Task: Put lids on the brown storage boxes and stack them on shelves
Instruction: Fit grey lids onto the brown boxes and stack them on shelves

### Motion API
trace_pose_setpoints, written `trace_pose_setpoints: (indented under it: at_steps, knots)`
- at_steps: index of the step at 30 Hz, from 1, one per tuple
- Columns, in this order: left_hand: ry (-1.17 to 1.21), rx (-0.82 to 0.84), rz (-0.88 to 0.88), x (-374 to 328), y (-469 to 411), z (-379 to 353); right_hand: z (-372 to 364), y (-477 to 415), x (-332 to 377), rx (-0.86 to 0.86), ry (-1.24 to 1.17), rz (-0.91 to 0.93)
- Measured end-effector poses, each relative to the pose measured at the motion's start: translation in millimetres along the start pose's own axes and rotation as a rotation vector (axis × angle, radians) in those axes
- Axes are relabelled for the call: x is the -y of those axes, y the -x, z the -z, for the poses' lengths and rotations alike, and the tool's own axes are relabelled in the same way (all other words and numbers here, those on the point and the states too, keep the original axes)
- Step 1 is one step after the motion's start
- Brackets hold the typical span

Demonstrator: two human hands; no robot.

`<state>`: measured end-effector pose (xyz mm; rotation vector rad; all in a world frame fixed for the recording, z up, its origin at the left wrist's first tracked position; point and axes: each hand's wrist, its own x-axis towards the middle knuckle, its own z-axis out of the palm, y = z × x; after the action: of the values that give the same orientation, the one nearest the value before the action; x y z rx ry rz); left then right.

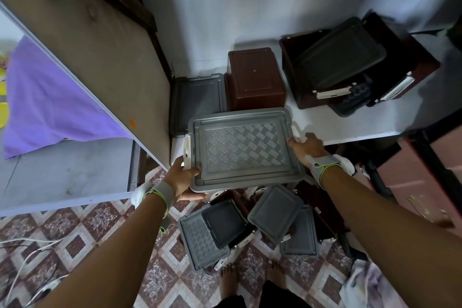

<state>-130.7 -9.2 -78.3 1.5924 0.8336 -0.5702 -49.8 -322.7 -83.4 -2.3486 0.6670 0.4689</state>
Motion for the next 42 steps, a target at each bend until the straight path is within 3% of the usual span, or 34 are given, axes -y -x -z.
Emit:
trace_pose_setpoints:
  at_steps: [2, 7, 20, 22, 27, 37, 42]
  knots:
    - [-0.079, -0.021, 0.036, -4, 1, 1, -1, -6, -6, 0.125, -0.048, -0.033]
    - [-0.254, -0.183, -0.045, -3, -30, 4, 1, -11, -5, 0.113, -0.048, 0.027]
    - [-0.608, -0.522, -0.226, -22, -13, -26, -17, 0, 1, -0.192, 0.211, 0.172]
    - [-0.591, -0.521, -0.226, -23, -16, -26, -17, -2, 2, -0.180, 0.236, 0.155]
    - [-0.508, -0.490, -0.175, -27, -24, -13, -13, -17, -2, -0.120, 0.032, 0.072]
    - [-0.386, -0.463, -0.146, -29, -20, -14, -19, -11, 5, -0.179, 0.057, 0.086]
    - [-0.564, -0.393, -0.146, -35, -21, -15, -10, -3, 13, -0.048, 0.199, 0.053]
